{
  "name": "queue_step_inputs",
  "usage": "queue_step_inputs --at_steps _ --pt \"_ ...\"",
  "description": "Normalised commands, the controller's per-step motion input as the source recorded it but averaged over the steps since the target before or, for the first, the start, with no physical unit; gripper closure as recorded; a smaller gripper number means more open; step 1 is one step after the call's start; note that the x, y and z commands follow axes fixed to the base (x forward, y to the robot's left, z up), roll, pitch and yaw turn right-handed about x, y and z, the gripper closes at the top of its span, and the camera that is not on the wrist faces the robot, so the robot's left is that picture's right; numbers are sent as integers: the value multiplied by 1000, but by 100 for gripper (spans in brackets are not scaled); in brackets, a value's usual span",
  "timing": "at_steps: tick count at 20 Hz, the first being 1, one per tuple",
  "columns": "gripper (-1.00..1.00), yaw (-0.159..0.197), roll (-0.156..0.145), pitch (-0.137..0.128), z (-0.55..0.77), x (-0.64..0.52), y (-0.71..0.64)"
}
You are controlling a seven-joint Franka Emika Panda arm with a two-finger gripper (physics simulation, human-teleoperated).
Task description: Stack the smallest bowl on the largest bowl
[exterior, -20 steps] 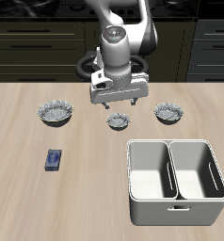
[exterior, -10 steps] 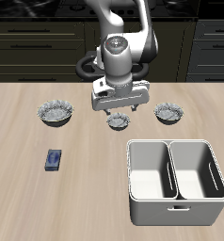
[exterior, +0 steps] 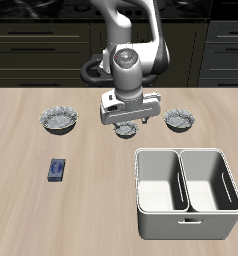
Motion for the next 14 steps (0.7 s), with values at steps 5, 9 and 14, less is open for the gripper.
queue_step_inputs --at_steps 5,9,14 --pt "-100 22 13 45 -286 -8 15" --pt "-100 31 40 47 -247 12 -6" --pt "100 -8 16 34 -180 -26 -92"
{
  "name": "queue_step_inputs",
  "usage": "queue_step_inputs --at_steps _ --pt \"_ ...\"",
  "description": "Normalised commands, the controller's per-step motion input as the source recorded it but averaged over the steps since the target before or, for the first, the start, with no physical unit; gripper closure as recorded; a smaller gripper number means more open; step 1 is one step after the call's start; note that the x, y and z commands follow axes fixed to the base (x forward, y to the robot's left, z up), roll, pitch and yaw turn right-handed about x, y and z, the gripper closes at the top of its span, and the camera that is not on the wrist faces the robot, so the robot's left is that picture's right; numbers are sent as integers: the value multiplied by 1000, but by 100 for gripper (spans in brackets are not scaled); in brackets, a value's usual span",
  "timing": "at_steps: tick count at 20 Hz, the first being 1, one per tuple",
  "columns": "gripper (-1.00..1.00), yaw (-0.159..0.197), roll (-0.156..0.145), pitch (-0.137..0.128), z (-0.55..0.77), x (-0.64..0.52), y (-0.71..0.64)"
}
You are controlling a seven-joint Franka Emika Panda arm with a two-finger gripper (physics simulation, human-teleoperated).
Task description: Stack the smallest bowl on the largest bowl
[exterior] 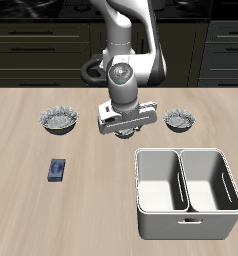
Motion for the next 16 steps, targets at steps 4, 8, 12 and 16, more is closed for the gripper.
queue_step_inputs --at_steps 4,8,12,16 --pt "100 -17 -19 -18 136 8 -88" --pt "100 -6 10 -22 134 -36 -14" --pt "100 2 2 -31 172 9 -39" --pt "100 -10 -22 -50 315 15 -125"
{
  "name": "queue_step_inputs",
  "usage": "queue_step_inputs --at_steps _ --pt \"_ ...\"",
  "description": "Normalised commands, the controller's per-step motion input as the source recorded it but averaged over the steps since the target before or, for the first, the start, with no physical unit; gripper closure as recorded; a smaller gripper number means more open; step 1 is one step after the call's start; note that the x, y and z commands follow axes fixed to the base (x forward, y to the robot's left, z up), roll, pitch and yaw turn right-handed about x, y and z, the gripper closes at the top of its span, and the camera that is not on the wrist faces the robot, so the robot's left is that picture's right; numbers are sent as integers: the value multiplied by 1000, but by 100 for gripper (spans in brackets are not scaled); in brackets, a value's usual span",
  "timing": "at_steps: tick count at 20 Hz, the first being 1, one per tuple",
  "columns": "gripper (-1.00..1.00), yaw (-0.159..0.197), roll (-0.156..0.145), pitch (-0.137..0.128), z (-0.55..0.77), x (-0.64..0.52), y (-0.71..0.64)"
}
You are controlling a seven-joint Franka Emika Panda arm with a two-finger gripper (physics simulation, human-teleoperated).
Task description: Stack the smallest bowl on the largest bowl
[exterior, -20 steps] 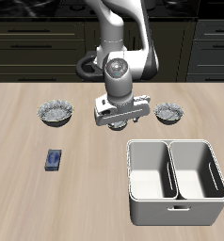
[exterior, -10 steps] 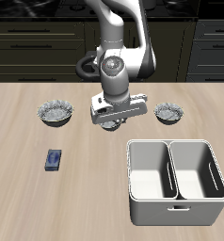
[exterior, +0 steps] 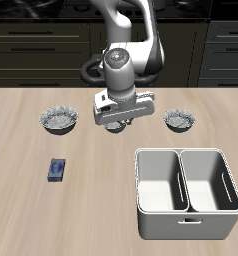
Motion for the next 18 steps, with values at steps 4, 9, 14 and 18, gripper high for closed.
queue_step_inputs --at_steps 4,9,14,18 --pt "100 -20 -29 -49 354 -12 -191" --pt "100 -3 -38 -66 413 -56 -236" --pt "100 0 -28 -62 380 -84 -159" --pt "100 -2 -14 -45 305 -104 -118"
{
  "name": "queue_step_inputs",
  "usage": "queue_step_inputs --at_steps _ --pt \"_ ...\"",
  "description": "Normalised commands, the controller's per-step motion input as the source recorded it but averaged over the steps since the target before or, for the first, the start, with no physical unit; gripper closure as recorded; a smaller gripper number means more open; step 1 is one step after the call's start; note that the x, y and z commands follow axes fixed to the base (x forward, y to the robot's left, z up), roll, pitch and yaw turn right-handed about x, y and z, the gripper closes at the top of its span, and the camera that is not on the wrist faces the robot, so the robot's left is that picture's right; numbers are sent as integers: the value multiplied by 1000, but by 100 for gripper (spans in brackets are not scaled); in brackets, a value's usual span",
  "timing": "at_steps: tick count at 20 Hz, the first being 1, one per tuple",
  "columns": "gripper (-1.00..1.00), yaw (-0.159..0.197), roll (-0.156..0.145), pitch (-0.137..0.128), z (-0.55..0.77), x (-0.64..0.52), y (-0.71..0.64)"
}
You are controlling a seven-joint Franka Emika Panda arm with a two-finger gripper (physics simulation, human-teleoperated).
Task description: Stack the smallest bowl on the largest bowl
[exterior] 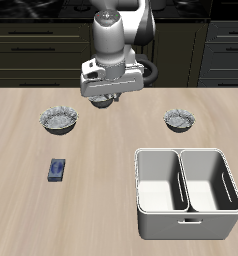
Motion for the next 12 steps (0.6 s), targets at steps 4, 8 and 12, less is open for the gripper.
queue_step_inputs --at_steps 4,8,12 --pt "100 -9 -23 -22 168 -41 -191" --pt "100 8 -36 -15 101 -25 -228" --pt "100 3 -52 -20 116 -16 -312"
